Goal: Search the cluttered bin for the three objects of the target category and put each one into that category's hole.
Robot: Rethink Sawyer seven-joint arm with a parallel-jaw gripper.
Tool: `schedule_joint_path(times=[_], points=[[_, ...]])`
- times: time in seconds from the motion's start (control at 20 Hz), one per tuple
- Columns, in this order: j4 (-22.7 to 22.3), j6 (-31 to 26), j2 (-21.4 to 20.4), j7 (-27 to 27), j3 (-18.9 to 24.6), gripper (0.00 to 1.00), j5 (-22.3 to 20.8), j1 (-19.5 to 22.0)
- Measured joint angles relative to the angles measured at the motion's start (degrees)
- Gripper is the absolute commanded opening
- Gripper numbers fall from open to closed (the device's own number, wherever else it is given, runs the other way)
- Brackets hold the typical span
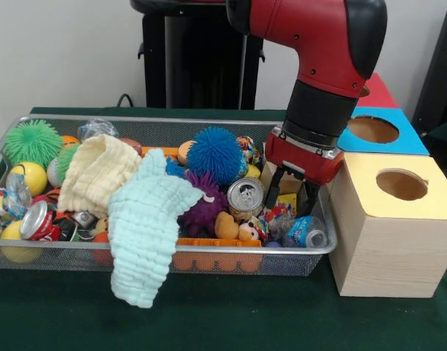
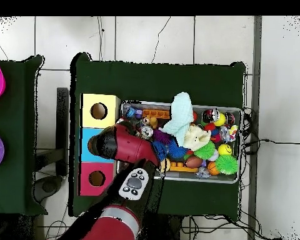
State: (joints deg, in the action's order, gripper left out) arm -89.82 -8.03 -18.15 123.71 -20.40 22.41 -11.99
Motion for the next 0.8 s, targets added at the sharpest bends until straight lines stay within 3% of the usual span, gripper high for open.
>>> schedule_joint_path(times=[0.8], points=[[0.13,-0.8,-3.11,0.0,9.21,1.0,-11.92,8.95]])
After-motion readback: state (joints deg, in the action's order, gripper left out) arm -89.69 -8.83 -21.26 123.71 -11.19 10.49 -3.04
